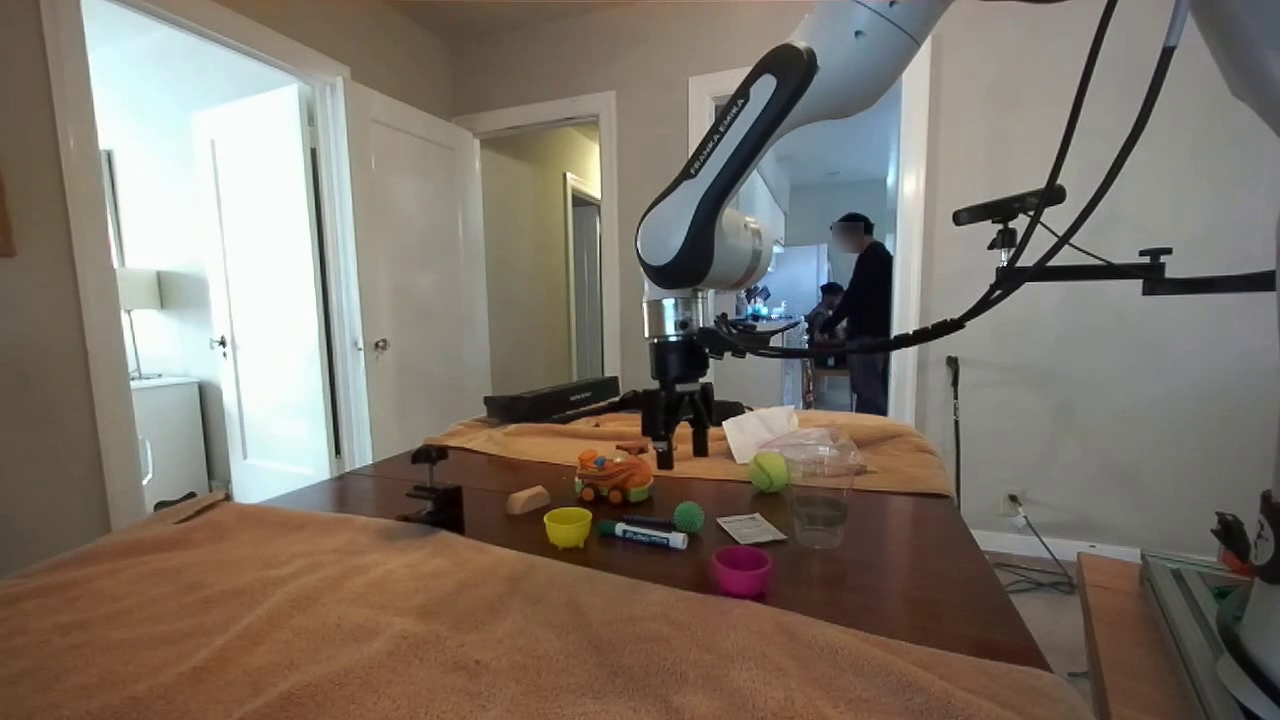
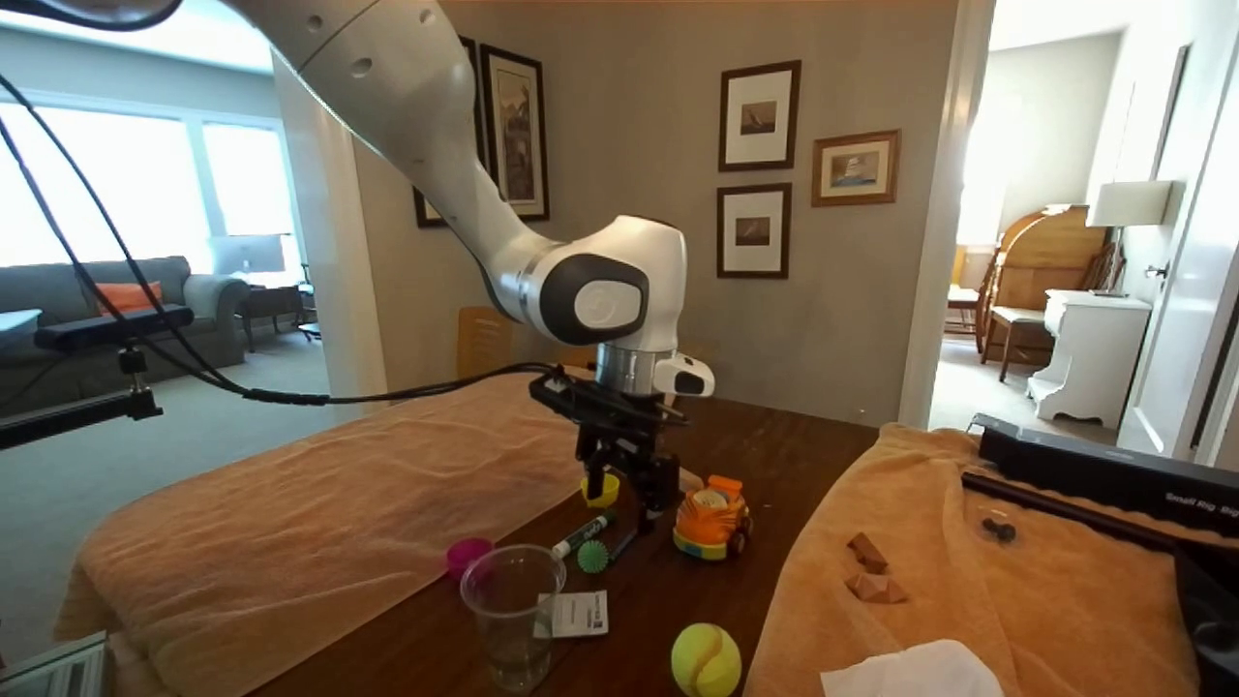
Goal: Put the green ball in the yellow bowl.
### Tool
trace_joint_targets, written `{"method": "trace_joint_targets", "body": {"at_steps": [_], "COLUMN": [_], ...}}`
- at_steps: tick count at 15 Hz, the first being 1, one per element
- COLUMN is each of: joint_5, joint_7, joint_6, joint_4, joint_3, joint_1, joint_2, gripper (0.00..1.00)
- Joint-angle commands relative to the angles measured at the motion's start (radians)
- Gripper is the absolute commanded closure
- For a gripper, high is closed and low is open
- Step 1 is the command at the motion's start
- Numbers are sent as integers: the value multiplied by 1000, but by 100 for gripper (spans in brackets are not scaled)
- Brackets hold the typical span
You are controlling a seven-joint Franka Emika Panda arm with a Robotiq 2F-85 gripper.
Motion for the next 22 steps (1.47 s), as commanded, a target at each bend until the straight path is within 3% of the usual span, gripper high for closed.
{"method": "trace_joint_targets", "body": {"at_steps": [1, 12, 13, 15, 16, 17, 19, 21, 22], "joint_5": [-30, -37, -38, -40, -42, -42, -40, -39, -37], "joint_7": [33, 39, 40, 42, 43, 44, 45, 45, 43], "joint_6": [15, 36, 45, 54, 58, 60, 58, 54, 54], "joint_4": [1, -12, -12, -9, -9, -9, -7, -7, -6], "joint_3": [11, 26, 25, 24, 24, 24, 25, 26, 27], "joint_1": [-2, 8, 9, 9, 9, 9, 9, 9, 8], "joint_2": [21, 72, 77, 87, 91, 94, 98, 100, 102], "gripper": [0, 2, 25, 22, 38, 47, 49, 58, 67]}}
